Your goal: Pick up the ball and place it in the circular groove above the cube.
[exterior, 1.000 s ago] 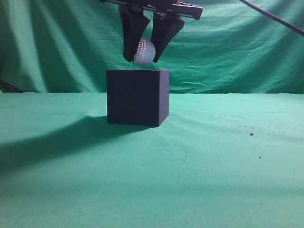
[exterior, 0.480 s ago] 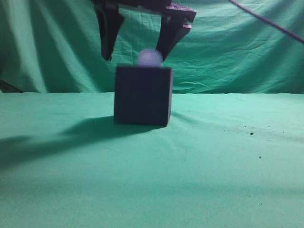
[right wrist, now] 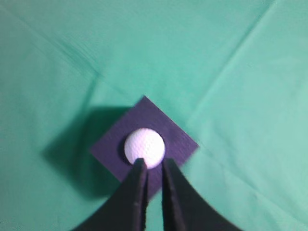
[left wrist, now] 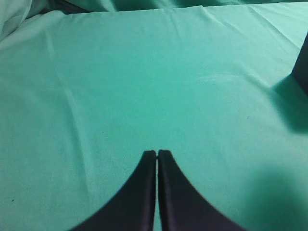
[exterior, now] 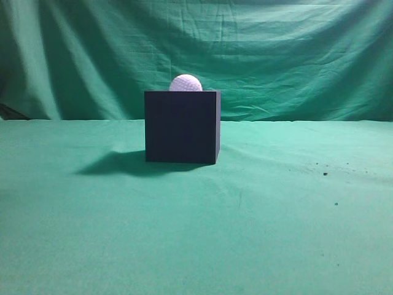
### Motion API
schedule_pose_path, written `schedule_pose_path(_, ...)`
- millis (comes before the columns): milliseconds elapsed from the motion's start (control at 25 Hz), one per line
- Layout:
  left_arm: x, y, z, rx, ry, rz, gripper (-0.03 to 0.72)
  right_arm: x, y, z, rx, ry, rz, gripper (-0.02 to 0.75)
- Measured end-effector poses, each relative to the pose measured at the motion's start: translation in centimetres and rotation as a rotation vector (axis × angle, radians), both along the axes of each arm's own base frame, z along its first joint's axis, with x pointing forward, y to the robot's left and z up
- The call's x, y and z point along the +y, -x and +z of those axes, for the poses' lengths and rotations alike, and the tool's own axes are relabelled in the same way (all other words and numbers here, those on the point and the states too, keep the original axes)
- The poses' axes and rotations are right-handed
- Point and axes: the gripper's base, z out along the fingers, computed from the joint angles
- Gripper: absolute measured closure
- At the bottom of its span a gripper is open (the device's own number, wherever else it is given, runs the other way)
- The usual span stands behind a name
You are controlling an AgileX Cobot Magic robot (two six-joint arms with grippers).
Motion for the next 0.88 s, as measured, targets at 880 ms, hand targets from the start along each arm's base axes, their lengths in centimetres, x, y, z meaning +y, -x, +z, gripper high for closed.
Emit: schedule_pose_path(880,0.0,0.0,0.0,0.000,0.000,0.000,0.688,-11.8,12.1,5.6,-0.064,0.043,-0.137,0.738)
